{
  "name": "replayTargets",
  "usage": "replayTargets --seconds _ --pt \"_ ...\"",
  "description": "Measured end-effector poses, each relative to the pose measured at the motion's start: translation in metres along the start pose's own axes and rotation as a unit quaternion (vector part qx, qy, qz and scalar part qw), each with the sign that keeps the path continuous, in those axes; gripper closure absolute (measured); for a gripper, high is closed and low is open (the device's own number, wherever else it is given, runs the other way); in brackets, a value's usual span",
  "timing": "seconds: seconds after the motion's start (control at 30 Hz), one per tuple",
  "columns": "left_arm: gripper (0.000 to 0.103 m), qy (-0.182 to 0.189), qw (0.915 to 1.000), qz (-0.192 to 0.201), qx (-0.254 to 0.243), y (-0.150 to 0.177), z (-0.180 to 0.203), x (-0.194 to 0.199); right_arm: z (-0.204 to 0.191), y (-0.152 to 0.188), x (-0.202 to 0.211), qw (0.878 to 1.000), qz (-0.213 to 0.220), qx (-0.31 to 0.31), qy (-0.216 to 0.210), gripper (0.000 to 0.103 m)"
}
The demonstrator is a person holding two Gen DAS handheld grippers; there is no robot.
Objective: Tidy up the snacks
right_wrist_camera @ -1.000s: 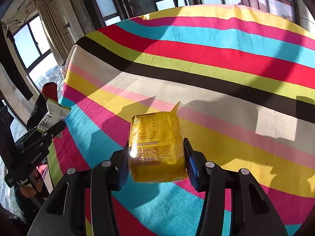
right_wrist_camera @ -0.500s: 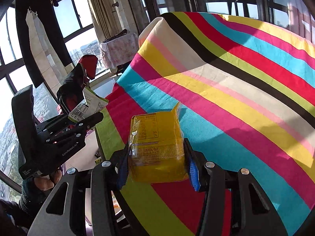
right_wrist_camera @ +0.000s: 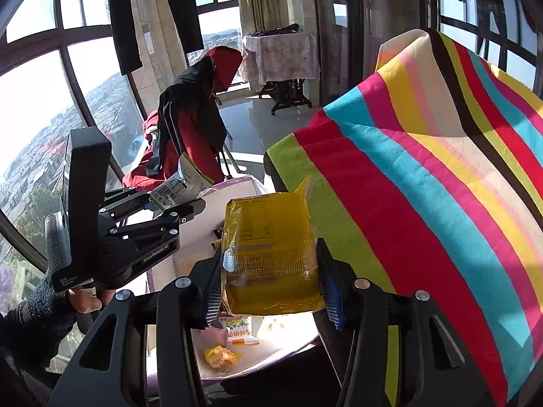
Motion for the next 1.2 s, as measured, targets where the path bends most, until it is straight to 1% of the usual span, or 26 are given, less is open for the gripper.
replayTargets --seconds 0.13,0.23,0.33,0.4,0.43,0.5,0.53,0.57,0.63,0.67,0.7,0.73,0.83,0.9,0.97,1.0,1.03,1.07,1.13,1.2 --pt "0.075 -0.017 0.9996 -0.018 0.014 0.014 -0.019 -0.001 -0.027 0.006 -0.024 0.999 -0.034 0.042 -0.004 0.054" --pt "0.074 -0.034 0.9990 -0.024 0.017 0.020 -0.028 -0.006 -0.040 0.014 -0.045 0.996 -0.055 0.065 0.006 0.054" --pt "0.074 -0.043 0.9982 -0.029 0.030 0.020 -0.038 -0.012 -0.051 0.023 -0.059 0.995 -0.070 0.067 0.000 0.054" --pt "0.074 -0.051 0.9979 -0.024 0.031 0.018 -0.042 -0.012 -0.056 0.027 -0.065 0.995 -0.075 0.070 0.002 0.054" --pt "0.072 -0.056 0.9978 -0.019 0.028 0.016 -0.043 -0.012 -0.057 0.028 -0.068 0.995 -0.078 0.069 0.002 0.054" --pt "0.062 -0.059 0.9979 -0.006 0.026 0.012 -0.043 -0.009 -0.058 0.030 -0.071 0.995 -0.082 0.063 0.001 0.053" --pt "0.046 -0.058 0.9979 0.003 0.029 0.010 -0.043 -0.006 -0.058 0.030 -0.071 0.995 -0.082 0.059 0.002 0.053" --pt "0.024 -0.058 0.9976 0.015 0.035 0.007 -0.044 -0.002 -0.057 0.031 -0.072 0.995 -0.084 0.056 0.002 0.050" --pt "0.002 -0.062 0.9957 0.054 0.044 0.000 -0.046 0.012 -0.055 0.030 -0.072 0.995 -0.087 0.049 -0.002 0.036" --pt "0.002 -0.065 0.9944 0.072 0.042 -0.002 -0.046 0.019 -0.055 0.029 -0.071 0.995 -0.087 0.045 -0.004 0.022" --pt "0.002 -0.071 0.9935 0.083 0.035 -0.007 -0.044 0.023 -0.055 0.029 -0.069 0.995 -0.085 0.044 -0.004 0.017" --pt "0.002 -0.074 0.9935 0.080 0.030 -0.010 -0.042 0.025 -0.056 0.029 -0.067 0.996 -0.083 0.044 -0.003 0.017" --pt "0.002 -0.092 0.9940 0.046 0.037 -0.014 -0.043 0.021 -0.058 0.028 -0.062 0.996 -0.078 0.045 0.002 0.017" --pt "0.002 -0.083 0.9944 0.036 0.055 -0.016 -0.045 0.021 -0.059 0.030 -0.058 0.996 -0.074 0.045 0.015 0.017" --pt "0.002 -0.078 0.9939 0.013 0.076 -0.015 -0.048 0.019 -0.057 0.033 -0.056 0.996 -0.078 0.042 0.031 0.017" --pt "0.002 -0.071 0.9940 -0.002 0.084 -0.013 -0.047 0.016 -0.055 0.035 -0.056 0.995 -0.083 0.039 0.039 0.017" --pt "0.002 -0.057 0.9946 -0.010 0.086 -0.013 -0.045 0.013 -0.053 0.037 -0.058 0.994 -0.092 0.034 0.044 0.017" --pt "0.002 -0.051 0.9948 -0.018 0.086 -0.011 -0.043 0.010 -0.051 0.039 -0.061 0.993 -0.103 0.025 0.046 0.017" --pt "0.002 -0.058 0.9948 -0.032 0.078 -0.006 -0.038 0.003 -0.046 0.045 -0.066 0.992 -0.123 0.002 0.042 0.017" --pt "0.002 -0.062 0.9947 -0.049 0.066 0.002 -0.032 -0.004 -0.041 0.050 -0.071 0.990 -0.133 -0.019 0.038 0.017"
Point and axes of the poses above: each gripper's, at about its wrist camera, not at the fingertips, and x roughly against the way its jaws point, z to its right, y to its underside, the point moved 5 cm from there along -x, roughly the way its jaws point, and after that the axes turned 1 degree about x, right-handed, at the moved point
